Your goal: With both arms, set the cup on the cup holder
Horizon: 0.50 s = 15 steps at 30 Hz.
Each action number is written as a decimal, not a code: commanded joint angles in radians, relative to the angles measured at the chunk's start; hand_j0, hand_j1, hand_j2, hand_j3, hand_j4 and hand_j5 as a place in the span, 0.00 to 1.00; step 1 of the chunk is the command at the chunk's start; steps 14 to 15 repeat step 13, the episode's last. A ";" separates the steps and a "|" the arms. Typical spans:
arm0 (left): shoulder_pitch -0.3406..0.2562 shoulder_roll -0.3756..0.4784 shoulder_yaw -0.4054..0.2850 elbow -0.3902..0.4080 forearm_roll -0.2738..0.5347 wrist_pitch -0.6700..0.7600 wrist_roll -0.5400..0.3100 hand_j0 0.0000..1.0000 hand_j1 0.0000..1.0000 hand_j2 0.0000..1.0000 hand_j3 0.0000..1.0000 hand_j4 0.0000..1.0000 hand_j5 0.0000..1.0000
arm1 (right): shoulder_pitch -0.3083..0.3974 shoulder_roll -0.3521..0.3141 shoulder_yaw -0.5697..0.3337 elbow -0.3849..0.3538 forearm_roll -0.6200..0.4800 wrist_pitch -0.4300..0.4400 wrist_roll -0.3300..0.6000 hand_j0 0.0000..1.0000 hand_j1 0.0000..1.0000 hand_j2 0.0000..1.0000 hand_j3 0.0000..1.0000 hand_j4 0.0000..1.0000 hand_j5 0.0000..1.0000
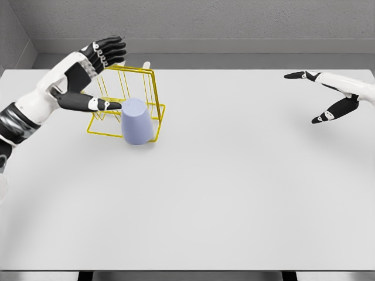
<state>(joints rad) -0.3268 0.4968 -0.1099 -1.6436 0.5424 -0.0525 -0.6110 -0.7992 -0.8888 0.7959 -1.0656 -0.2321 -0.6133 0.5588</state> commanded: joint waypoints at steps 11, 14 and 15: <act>0.201 0.128 0.095 -0.108 0.022 -0.288 0.000 1.00 1.00 1.00 1.00 1.00 1.00 | 0.000 -0.004 -0.001 -0.001 -0.007 0.002 0.000 1.00 1.00 1.00 1.00 1.00 1.00; 0.206 0.126 0.088 -0.108 0.021 -0.288 0.000 1.00 1.00 1.00 1.00 1.00 1.00 | 0.000 -0.005 -0.001 -0.002 -0.007 0.002 0.000 1.00 1.00 1.00 1.00 1.00 1.00; 0.206 0.126 0.088 -0.108 0.021 -0.288 0.000 1.00 1.00 1.00 1.00 1.00 1.00 | 0.000 -0.005 -0.001 -0.002 -0.007 0.002 0.000 1.00 1.00 1.00 1.00 1.00 1.00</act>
